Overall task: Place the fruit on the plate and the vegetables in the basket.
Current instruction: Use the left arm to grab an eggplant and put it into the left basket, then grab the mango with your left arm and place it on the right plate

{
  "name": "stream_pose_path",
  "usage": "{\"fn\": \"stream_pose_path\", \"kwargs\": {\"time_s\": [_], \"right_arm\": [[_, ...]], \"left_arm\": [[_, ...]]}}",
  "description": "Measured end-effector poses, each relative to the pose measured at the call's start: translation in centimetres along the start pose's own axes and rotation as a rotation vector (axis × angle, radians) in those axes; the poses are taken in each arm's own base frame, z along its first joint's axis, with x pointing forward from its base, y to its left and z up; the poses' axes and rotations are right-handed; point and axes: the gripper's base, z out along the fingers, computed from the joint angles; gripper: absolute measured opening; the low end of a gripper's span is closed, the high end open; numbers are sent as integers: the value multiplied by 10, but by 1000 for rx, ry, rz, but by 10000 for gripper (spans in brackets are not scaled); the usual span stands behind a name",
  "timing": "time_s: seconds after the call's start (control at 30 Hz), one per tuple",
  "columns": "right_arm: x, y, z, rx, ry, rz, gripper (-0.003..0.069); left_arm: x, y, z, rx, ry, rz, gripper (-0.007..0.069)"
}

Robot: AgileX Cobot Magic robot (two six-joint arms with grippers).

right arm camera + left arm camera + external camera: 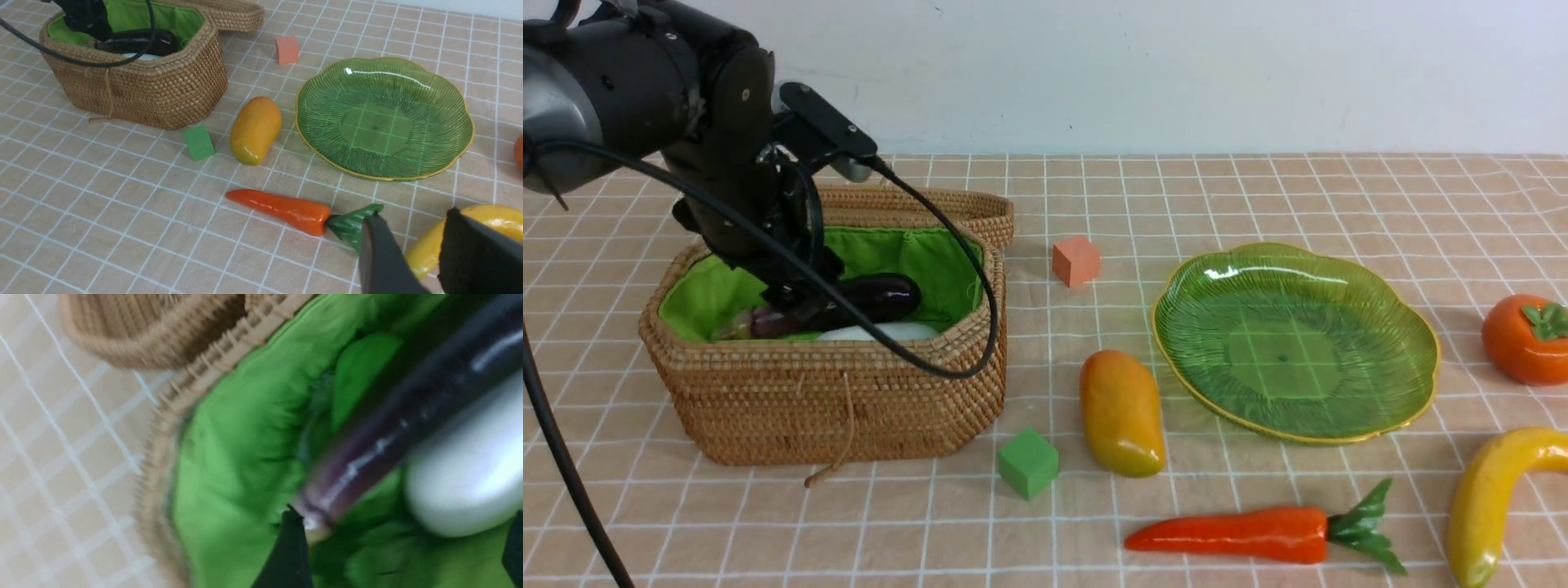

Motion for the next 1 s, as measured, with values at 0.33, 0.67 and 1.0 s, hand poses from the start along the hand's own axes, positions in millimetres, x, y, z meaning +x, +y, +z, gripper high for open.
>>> {"fn": "stream_pose_path", "kwargs": {"time_s": [0.33, 0.67, 1.0], "right_arm": [[-3, -1, 8, -1, 32, 6, 232], [-3, -2, 13, -5, 60, 11, 232], [0, 0, 13, -29, 103, 21, 232]], "left_arm": [[-21, -88, -58, 241, -107, -180, 171], [-47, -219, -40, 387, -56, -46, 190], [-73, -239, 37, 234, -72, -169, 654]]}}
